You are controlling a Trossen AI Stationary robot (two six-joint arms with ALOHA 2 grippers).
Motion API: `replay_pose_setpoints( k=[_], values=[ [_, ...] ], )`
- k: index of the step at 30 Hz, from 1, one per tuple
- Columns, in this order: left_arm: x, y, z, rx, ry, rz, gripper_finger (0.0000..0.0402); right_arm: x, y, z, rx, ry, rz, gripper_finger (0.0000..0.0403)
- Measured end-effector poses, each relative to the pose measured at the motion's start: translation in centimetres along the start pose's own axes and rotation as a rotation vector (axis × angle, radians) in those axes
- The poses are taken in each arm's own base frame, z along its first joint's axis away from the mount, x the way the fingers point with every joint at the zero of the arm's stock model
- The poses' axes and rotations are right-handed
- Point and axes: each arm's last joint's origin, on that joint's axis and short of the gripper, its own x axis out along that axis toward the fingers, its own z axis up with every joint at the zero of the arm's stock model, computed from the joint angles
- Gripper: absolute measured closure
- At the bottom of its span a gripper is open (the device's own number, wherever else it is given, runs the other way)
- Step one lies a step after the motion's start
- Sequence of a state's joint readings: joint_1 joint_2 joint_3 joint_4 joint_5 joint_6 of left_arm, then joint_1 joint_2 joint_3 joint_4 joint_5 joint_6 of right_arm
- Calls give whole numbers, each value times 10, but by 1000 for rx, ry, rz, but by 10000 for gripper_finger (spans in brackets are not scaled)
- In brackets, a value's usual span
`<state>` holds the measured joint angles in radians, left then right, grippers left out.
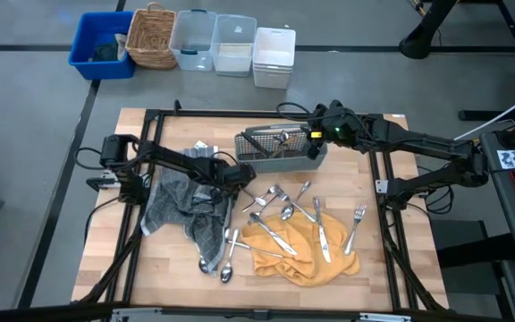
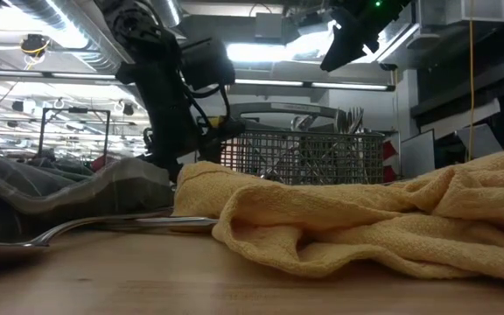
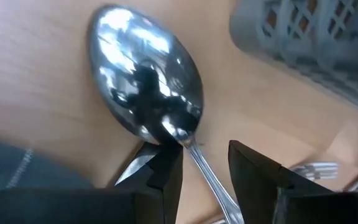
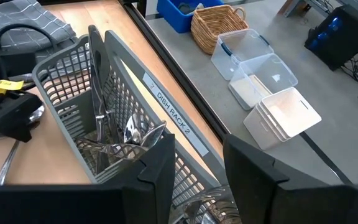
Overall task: Sort silverware
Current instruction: Put the silver spoon into the gray utensil holder
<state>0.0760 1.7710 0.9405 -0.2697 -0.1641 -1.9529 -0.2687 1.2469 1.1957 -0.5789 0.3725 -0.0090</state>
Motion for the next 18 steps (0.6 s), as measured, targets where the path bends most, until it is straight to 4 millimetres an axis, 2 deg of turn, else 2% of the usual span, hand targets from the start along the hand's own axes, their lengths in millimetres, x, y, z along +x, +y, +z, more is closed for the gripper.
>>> replay_pose_setpoints(
  k=[9, 18],
  values=[
    [0, 0, 9, 40, -55, 23, 291, 0, 0, 0, 0, 0, 0, 267],
    [0, 4, 12, 103, -98, 59, 388, 0, 0, 0, 0, 0, 0, 267]
  ],
)
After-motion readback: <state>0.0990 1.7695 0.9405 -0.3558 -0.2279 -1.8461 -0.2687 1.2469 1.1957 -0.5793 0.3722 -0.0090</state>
